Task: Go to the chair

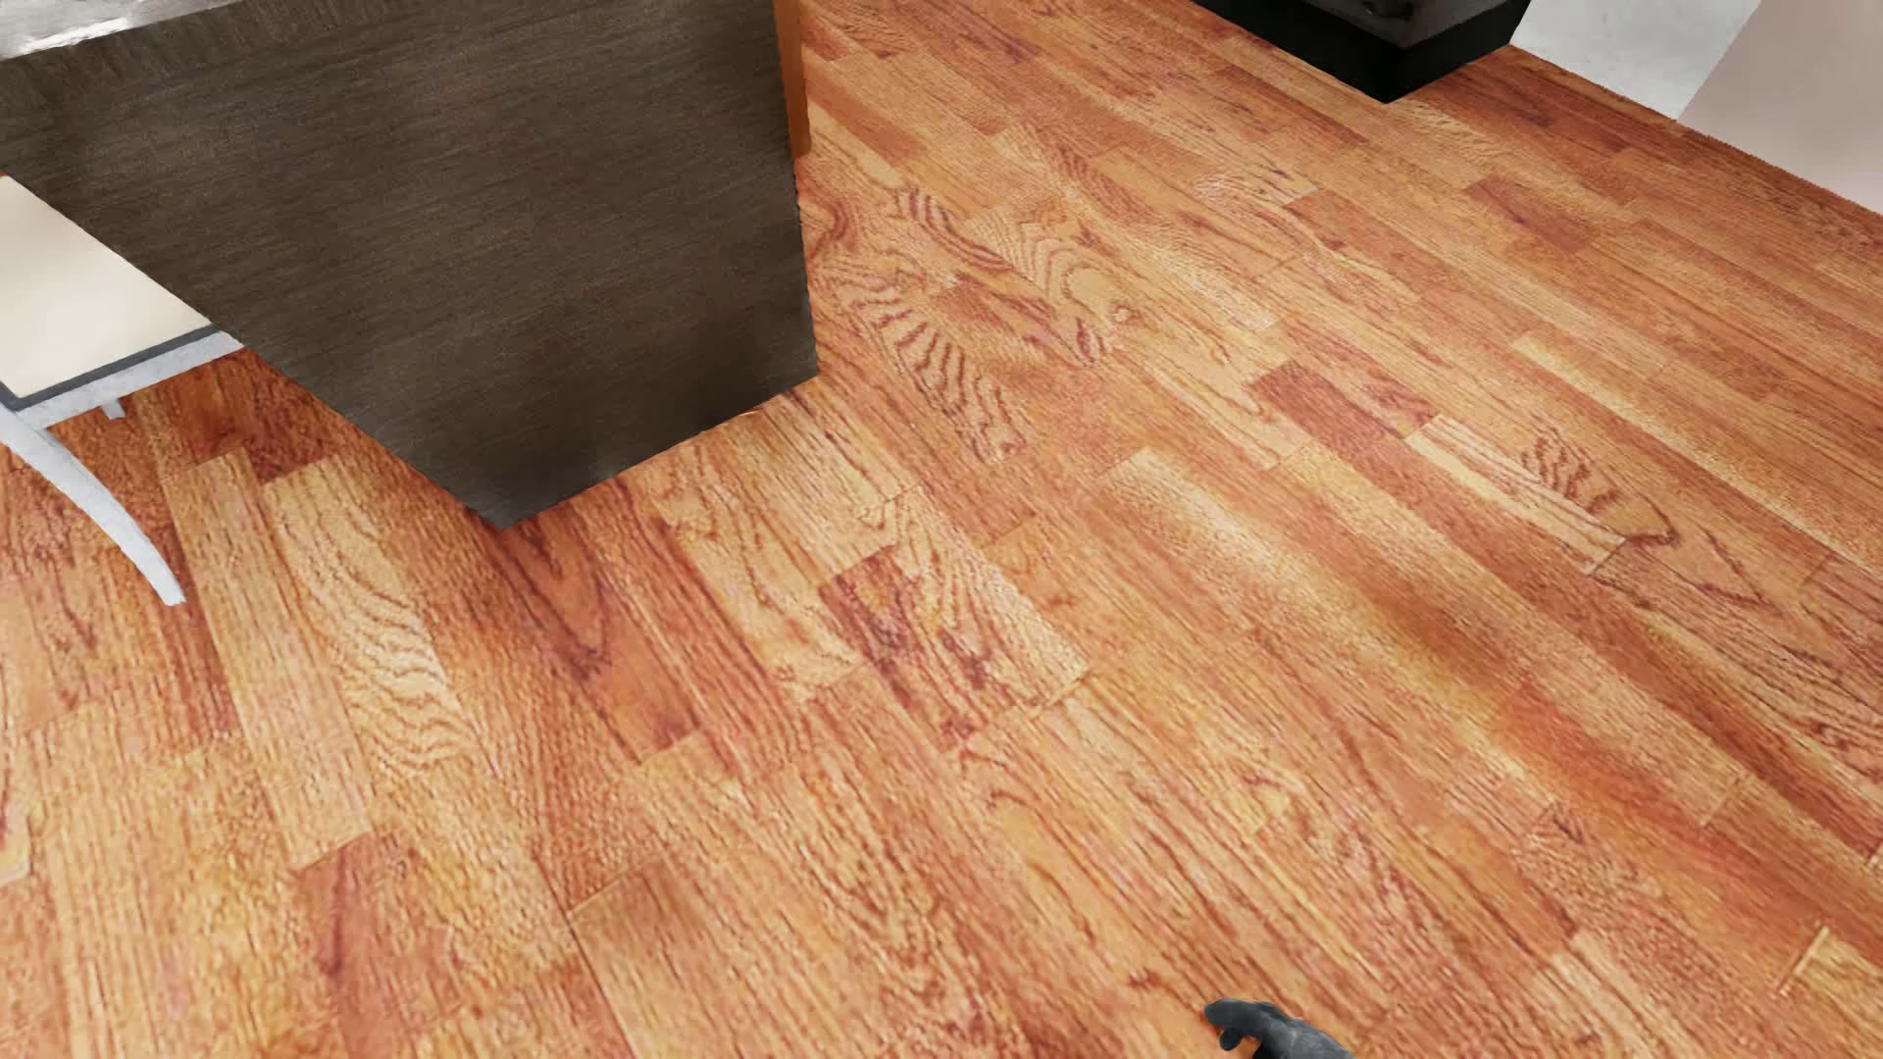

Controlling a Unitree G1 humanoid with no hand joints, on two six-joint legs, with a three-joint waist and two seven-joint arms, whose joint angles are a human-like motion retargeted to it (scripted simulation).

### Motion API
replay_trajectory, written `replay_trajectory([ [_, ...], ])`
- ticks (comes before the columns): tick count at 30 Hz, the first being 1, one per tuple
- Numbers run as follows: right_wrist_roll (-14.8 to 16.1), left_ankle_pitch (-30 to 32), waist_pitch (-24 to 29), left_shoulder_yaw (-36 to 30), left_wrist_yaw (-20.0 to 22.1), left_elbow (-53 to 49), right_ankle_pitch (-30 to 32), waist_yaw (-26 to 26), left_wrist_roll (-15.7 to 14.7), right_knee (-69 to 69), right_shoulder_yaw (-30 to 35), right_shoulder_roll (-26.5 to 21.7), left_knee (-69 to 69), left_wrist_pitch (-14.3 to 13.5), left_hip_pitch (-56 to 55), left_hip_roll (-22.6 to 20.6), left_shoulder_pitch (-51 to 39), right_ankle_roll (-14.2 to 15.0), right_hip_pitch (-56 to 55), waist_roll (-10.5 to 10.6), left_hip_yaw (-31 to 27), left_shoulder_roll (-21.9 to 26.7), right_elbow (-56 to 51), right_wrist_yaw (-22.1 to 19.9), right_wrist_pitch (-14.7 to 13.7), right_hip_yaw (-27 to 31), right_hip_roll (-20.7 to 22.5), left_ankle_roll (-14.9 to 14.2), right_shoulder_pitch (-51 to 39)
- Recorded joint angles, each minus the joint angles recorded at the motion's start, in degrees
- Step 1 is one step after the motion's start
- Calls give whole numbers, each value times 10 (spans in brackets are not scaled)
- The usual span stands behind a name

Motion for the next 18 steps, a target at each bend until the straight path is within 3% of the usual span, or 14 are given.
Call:
replay_trajectory([
  [1,5,10,-2,6,5,2,1,0,3,2,1,-1,-14,4,17,22,0,11,7,0,63,-1,-7,-2,3,-8,-9,7,3],
  [2,13,30,-4,11,10,6,2,1,5,6,-1,-5,-21,7,31,29,-4,25,13,1,101,-4,-16,-4,3,-15,-21,-5,10],
  [3,19,28,-5,16,17,10,4,3,3,12,-2,-11,-17,10,35,20,-9,41,19,1,101,-8,-26,-10,2,-19,-37,-37,19],
  [6,32,-13,-2,2,6,42,56,7,9,68,-5,-36,-1,0,45,-49,-44,56,12,-10,103,-13,-44,-17,4,-4,-119,-13,57],
  [7,33,-21,-1,-12,0,52,89,6,22,120,-3,-44,-10,-4,53,-83,-60,14,-12,-17,102,-10,-45,-13,6,6,-157,0,69],
  [8,33,-25,1,-23,4,62,113,4,35,177,0,-46,-25,-11,63,-117,-75,-98,-37,-26,99,-7,-45,-10,12,-3,-200,13,86],
  [9,32,-27,3,-28,5,66,103,0,40,234,3,-44,-43,-20,76,-149,-92,-151,-62,-35,91,-3,-45,-6,16,-7,-226,25,102],
  [10,28,-29,6,-33,-3,64,76,-9,39,299,5,-38,-59,-26,87,-176,-113,-166,-99,-43,74,2,-47,-2,19,22,-221,36,120],
  [12,32,-31,10,-60,-35,56,55,-30,40,422,-4,-13,-82,-46,106,-219,-152,-156,-185,-54,25,21,-50,-1,22,97,-160,55,154],
  [14,34,-34,11,-110,-70,44,56,-46,60,484,-11,14,-102,-68,122,-257,-191,-142,-253,-59,-29,44,-42,0,23,107,-104,71,180],
  [16,21,-35,11,-163,-92,28,62,-58,77,482,6,25,-124,-84,145,-293,-226,-143,-307,-62,-87,56,-32,12,17,104,-41,88,198],
  [18,5,-36,10,-204,-102,3,72,-63,74,415,30,24,-148,-100,175,-325,-245,-126,-349,-62,-139,55,-26,36,6,127,54,105,207],
])
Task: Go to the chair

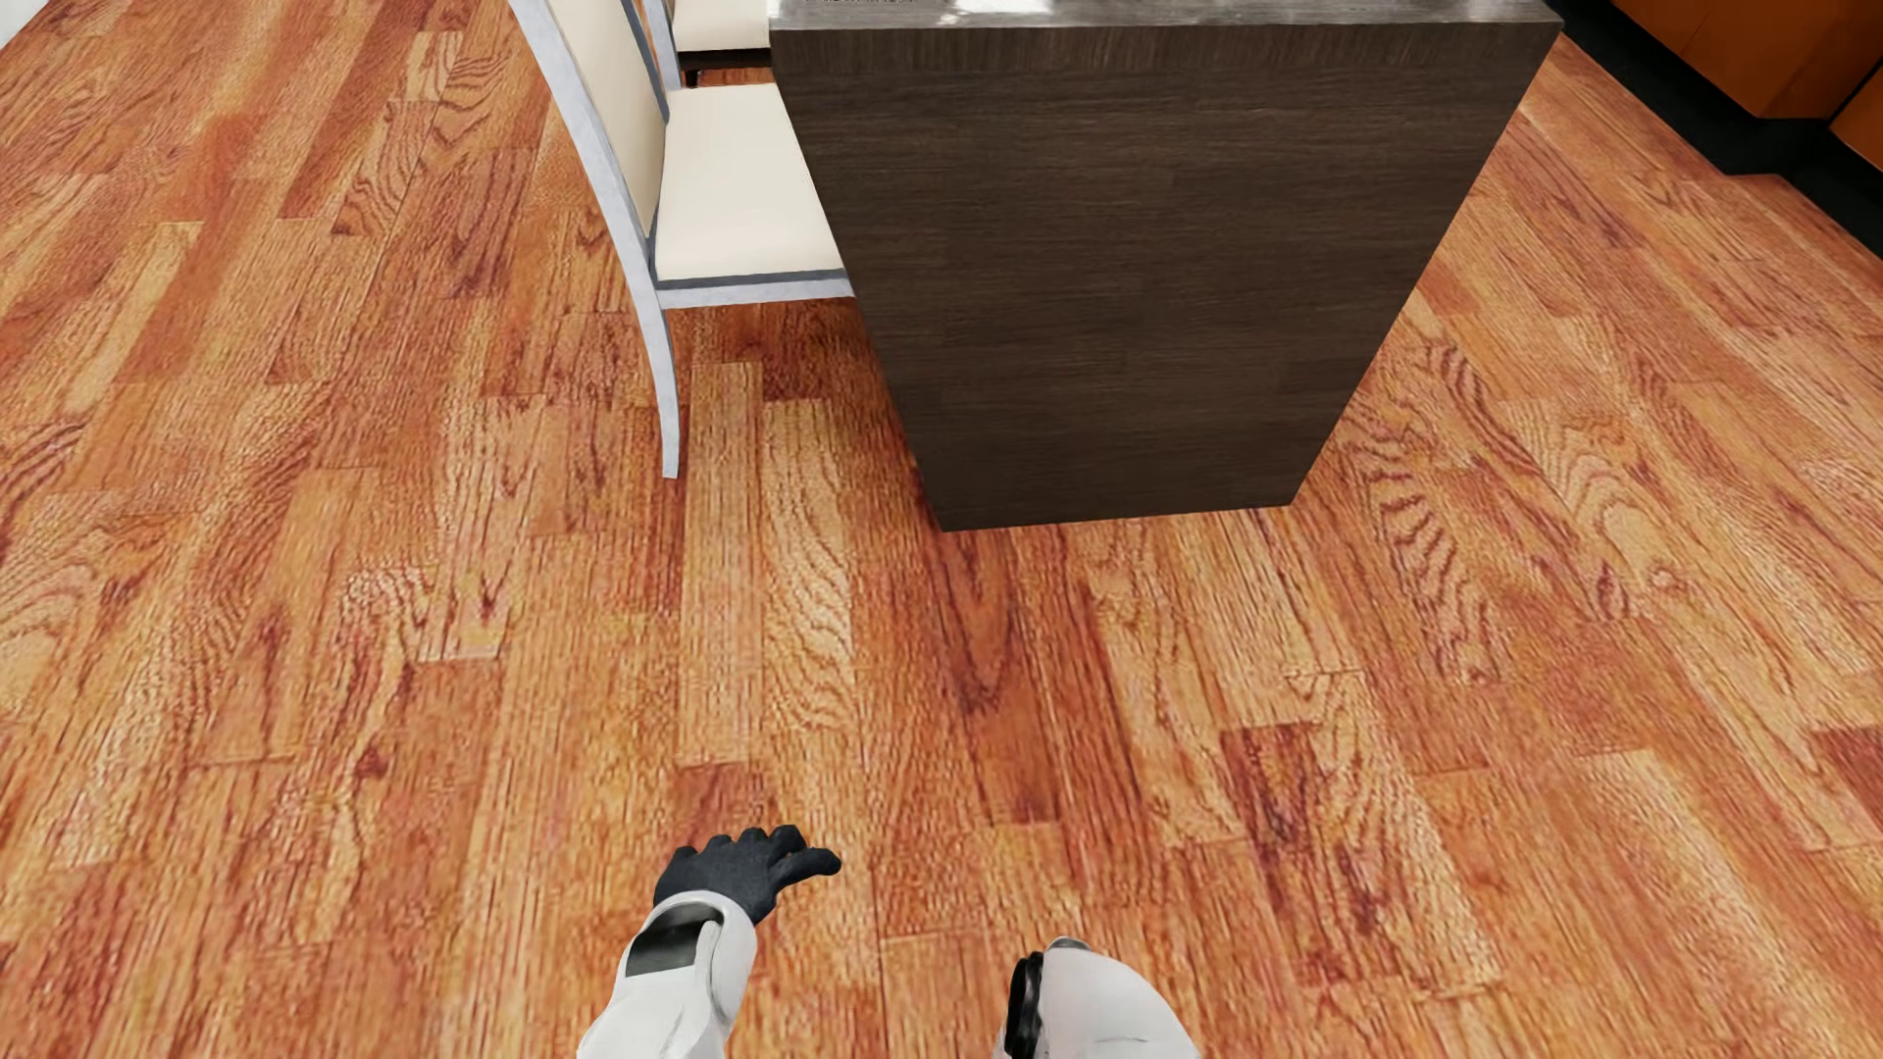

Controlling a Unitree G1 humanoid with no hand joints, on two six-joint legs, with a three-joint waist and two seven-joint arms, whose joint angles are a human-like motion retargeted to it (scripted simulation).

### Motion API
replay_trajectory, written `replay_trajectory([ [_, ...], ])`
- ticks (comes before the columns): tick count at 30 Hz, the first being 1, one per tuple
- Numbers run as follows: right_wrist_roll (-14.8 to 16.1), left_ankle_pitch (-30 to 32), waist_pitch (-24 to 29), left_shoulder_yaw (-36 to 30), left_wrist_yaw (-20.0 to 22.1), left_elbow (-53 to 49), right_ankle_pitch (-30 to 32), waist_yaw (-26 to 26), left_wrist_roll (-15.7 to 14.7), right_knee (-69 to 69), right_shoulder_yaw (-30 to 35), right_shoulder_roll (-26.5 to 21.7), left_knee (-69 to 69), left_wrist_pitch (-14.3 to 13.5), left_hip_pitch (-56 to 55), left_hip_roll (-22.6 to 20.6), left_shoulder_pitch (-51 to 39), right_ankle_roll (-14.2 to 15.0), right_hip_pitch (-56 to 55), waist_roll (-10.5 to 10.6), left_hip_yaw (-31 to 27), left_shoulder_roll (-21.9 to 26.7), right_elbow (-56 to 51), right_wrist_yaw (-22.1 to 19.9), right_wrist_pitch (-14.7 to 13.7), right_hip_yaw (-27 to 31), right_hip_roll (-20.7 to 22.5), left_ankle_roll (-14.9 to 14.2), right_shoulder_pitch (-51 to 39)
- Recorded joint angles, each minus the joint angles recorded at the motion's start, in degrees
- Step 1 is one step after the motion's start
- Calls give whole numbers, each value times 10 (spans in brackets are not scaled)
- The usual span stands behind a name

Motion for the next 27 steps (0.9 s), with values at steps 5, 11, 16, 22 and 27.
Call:
replay_trajectory([
  [5,6,-2,-9,-88,-25,-39,21,6,-34,-417,-29,-6,-13,-29,59,-61,-3,52,64,1,-109,-10,-25,-9,-1,-95,96,38,10],
  [11,29,145,-12,-50,5,22,-16,2,-51,-297,-115,-12,193,60,79,-79,103,-88,111,47,-139,-15,-20,-53,35,-89,60,-65,-29],
  [16,8,132,-14,-19,-46,88,-85,7,-26,-321,-103,-10,512,83,-132,149,176,-31,238,77,56,54,-12,-63,6,-123,43,-139,-105],
  [22,16,121,-17,136,-19,11,-129,71,-97,-362,-24,-10,228,98,-276,287,277,31,334,91,82,33,-129,-56,-64,-29,65,-79,-186],
  [27,34,172,-19,118,-34,6,-169,95,-40,-358,39,7,-14,65,-318,279,295,88,363,83,-92,4,-161,-51,-56,121,52,-167,-209],
])
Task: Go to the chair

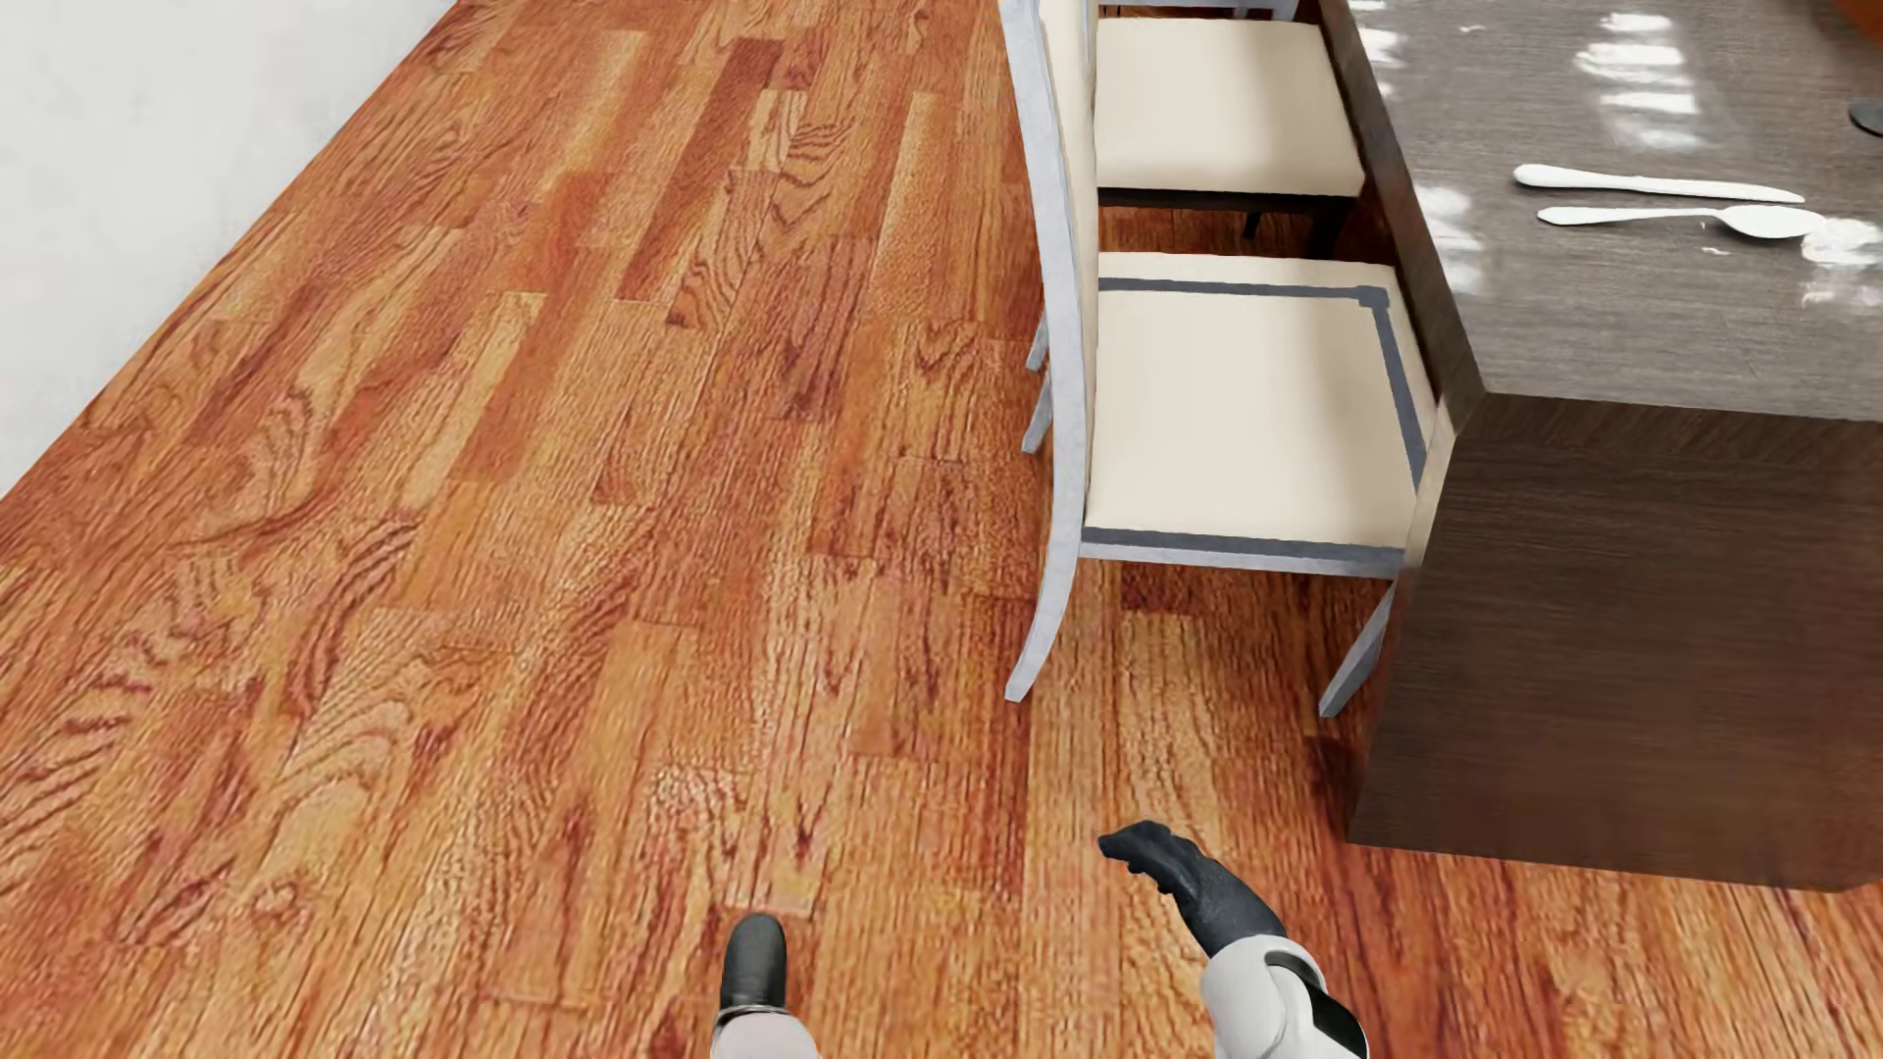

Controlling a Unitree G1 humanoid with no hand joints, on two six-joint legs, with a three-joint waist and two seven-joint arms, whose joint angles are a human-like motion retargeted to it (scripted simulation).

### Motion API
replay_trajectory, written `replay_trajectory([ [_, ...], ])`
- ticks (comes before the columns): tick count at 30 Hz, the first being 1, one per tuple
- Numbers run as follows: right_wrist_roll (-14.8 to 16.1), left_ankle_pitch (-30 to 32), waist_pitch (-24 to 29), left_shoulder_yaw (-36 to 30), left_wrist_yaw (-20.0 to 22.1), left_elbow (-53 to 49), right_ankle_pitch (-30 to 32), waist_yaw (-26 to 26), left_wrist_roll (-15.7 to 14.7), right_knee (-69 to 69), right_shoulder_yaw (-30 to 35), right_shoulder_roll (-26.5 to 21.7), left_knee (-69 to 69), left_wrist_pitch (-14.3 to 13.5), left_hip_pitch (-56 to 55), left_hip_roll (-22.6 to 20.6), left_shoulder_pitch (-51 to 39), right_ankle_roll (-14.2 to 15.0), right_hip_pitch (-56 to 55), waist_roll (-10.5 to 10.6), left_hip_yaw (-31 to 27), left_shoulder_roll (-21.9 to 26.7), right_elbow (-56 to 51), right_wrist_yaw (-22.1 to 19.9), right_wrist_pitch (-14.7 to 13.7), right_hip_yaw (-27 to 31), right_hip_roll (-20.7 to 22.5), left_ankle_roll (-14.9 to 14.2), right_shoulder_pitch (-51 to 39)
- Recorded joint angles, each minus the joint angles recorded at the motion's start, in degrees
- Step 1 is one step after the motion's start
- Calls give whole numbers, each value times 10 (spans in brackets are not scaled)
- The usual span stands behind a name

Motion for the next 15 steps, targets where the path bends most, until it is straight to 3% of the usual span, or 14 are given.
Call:
replay_trajectory([
  [1,4,20,0,1,5,1,-24,-1,11,13,11,0,-9,1,6,13,-5,13,0,-3,-50,3,4,5,2,40,-6,24,6],
  [2,7,55,-1,7,5,4,-47,-4,10,37,22,-4,8,1,18,23,-14,28,-4,-4,-97,11,11,7,1,82,-11,-11,14],
  [3,6,37,-1,9,7,12,-60,-13,12,60,27,-17,59,2,21,22,-28,43,-9,-4,-81,20,21,9,5,120,-20,-54,24],
  [5,18,-48,7,12,5,43,-27,-34,28,109,-23,-38,178,20,8,15,-84,47,-22,-11,-37,34,50,-17,32,184,-46,-56,61],
  [7,75,-79,12,21,-3,58,74,-42,50,147,-164,9,188,60,31,-5,-171,-4,-47,-21,-1,46,106,-122,113,193,-70,-46,113],
  [8,118,-77,12,24,-4,44,122,-41,56,162,-229,32,165,57,53,-8,-209,-31,-68,-23,23,62,148,-157,156,177,-82,-34,122],
  [9,143,-72,11,37,13,15,135,-38,46,169,-260,39,137,49,74,-5,-239,-47,-90,-26,50,77,189,-160,181,146,-93,-24,128],
  [10,122,-66,9,50,35,-20,120,-36,24,173,-233,26,112,24,90,-3,-262,-43,-109,-29,74,92,232,-109,193,115,-97,-14,140],
  [11,70,-62,8,63,46,-54,116,-35,-12,171,-172,3,93,-2,102,-2,-283,-31,-123,-32,95,107,261,-39,167,80,-98,-5,156],
  [12,10,-62,7,62,47,-82,115,-35,-43,161,-110,-22,86,-36,108,-2,-302,-16,-132,-37,112,128,273,28,117,33,-102,2,175],
  [13,-34,-65,6,52,40,-105,130,-35,-56,135,-75,-37,84,-64,112,-3,-320,-7,-132,-43,127,157,267,74,80,-9,-100,8,194],
  [14,-55,-68,6,36,30,-124,169,-34,-48,97,-69,-37,80,-82,118,-5,-340,10,-123,-51,142,188,251,95,59,-81,-111,13,210],
  [15,-50,-71,4,21,24,-137,166,-32,-31,74,-89,-24,77,-91,124,-9,-359,-3,-99,-59,159,211,233,97,55,-195,-148,18,224],
])
